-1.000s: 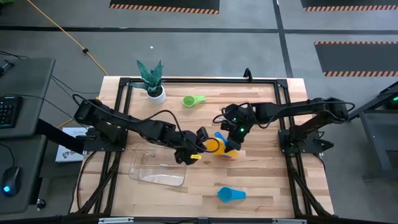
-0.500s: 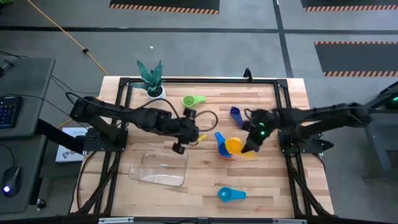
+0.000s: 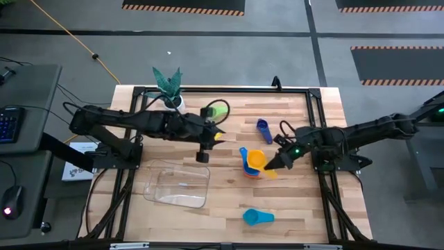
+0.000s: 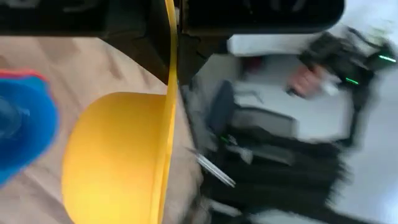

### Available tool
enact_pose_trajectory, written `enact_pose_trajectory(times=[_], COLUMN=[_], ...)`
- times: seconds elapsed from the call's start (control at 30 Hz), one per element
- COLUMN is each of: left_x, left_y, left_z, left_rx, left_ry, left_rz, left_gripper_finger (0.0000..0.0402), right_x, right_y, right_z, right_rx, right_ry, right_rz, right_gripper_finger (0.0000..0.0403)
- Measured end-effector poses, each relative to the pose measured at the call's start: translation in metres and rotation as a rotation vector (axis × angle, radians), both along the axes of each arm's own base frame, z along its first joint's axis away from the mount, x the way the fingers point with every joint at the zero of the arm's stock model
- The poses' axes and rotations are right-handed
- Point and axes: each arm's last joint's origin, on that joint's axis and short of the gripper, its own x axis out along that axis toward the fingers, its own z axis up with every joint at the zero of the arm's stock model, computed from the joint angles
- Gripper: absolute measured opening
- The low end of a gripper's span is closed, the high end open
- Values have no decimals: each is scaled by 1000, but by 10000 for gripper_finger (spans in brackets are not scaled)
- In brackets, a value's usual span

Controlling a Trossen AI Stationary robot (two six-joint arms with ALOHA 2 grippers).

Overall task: Nest measuring cups in basket
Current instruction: Stack the yellow measuring cup on top of the blue measuring cup

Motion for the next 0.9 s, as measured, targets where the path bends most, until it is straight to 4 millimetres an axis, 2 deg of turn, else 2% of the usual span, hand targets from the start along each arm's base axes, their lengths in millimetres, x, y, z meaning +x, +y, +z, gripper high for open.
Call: enact_pose_trajectory(times=[0.2,0.33,0.5,0.73,0.9], left_x=[5,12,21,38,55], left_y=[1,1,1,-8,-21], left_z=[0,-4,-18,-38,-56], left_rx=[-69,-106,-134,-200,-240], left_ry=[-23,-24,28,75,81], left_rz=[-88,-152,-131,-203,-261], left_gripper_finger=[120,120,119,119,119], right_x=[16,30,54,86,101], right_y=[1,4,7,11,11], right_z=[30,40,41,52,60], right_rx=[-159,-230,-332,-435,-506], right_ry=[149,286,433,450,450], right_rz=[175,321,464,608,587], right_gripper_finger=[0,0,0,0,0])
